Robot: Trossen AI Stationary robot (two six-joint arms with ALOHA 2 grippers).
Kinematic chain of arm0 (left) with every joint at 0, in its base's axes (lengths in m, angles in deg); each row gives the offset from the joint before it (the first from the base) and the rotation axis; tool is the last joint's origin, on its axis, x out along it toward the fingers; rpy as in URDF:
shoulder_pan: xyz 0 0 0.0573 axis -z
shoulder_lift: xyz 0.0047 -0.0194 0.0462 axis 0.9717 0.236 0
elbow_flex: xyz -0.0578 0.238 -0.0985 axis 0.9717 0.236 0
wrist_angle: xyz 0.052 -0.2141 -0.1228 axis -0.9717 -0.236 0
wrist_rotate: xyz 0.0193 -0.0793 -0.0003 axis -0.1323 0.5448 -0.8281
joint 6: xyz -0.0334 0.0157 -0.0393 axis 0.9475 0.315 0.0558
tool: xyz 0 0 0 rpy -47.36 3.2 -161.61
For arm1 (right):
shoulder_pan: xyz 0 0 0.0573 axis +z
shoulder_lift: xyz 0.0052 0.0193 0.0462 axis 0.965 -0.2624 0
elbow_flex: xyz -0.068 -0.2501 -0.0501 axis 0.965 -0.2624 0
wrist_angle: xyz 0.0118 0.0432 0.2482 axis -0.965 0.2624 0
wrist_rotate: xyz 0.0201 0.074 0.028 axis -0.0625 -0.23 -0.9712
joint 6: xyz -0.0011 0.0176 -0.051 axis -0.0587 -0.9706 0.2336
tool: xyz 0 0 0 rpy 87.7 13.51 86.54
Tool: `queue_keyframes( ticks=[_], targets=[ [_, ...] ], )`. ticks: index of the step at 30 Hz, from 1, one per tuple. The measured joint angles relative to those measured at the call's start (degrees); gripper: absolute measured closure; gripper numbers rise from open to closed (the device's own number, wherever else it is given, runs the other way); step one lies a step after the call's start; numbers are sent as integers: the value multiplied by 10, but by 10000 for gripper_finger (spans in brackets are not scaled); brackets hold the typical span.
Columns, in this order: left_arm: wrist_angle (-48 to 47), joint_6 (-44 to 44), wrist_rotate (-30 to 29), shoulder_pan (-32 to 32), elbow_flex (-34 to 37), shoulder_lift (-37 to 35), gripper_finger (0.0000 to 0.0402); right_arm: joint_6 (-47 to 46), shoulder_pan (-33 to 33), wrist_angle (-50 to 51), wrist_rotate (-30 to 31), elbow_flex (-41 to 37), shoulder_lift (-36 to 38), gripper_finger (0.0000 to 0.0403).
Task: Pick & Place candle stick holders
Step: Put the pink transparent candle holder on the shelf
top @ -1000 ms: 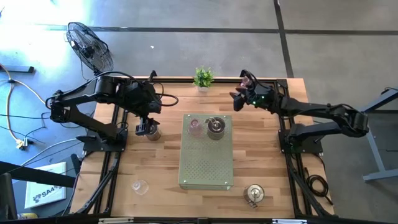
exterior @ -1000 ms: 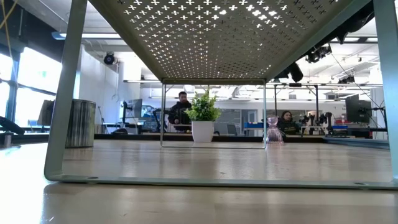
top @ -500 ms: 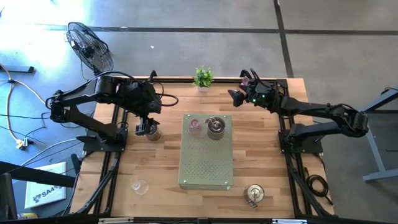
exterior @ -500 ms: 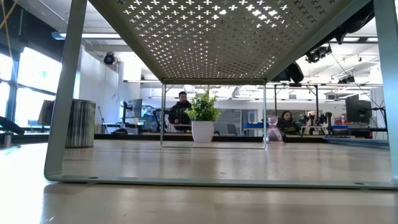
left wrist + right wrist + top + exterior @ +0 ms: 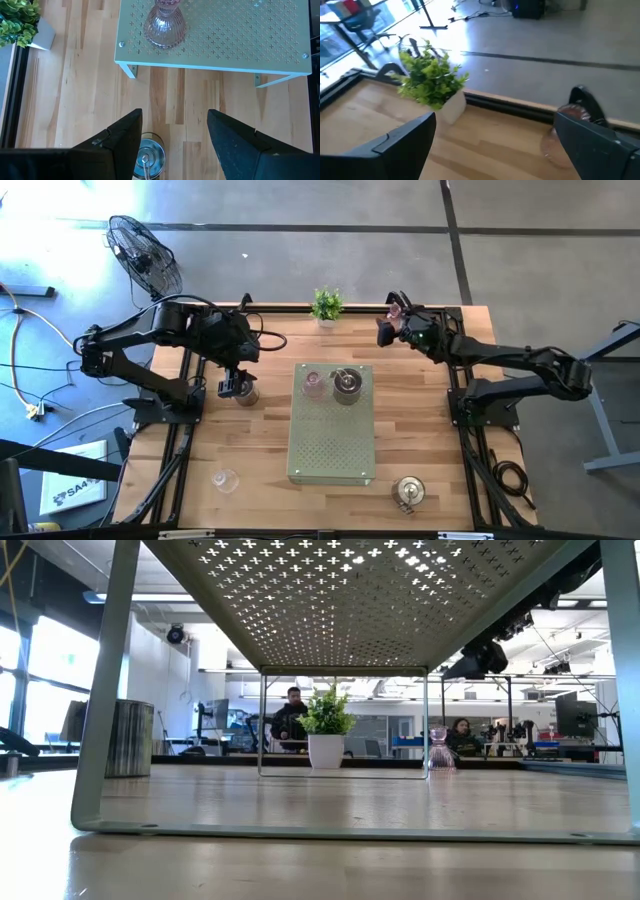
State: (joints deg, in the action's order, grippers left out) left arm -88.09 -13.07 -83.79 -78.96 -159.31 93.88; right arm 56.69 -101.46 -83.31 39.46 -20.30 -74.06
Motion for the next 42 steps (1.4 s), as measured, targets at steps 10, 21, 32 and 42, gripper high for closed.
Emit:
queue_keyframes(
  ticks=[10, 21, 32, 42],
  targets=[
    [0, 0, 0, 0, 0, 0, 181, -6, -5, 17, 66, 0, -19, 3],
    [0, 0, 0, 0, 0, 0, 181, -77, -66, 37, 40, 0, -101, 3],
    [0, 0, 0, 0, 0, 0, 181, -67, -91, -13, 74, 0, -178, 4],
    [0, 0, 0, 0, 0, 0, 181, -64, -105, -64, 85, 0, -215, 4]
  ],
)
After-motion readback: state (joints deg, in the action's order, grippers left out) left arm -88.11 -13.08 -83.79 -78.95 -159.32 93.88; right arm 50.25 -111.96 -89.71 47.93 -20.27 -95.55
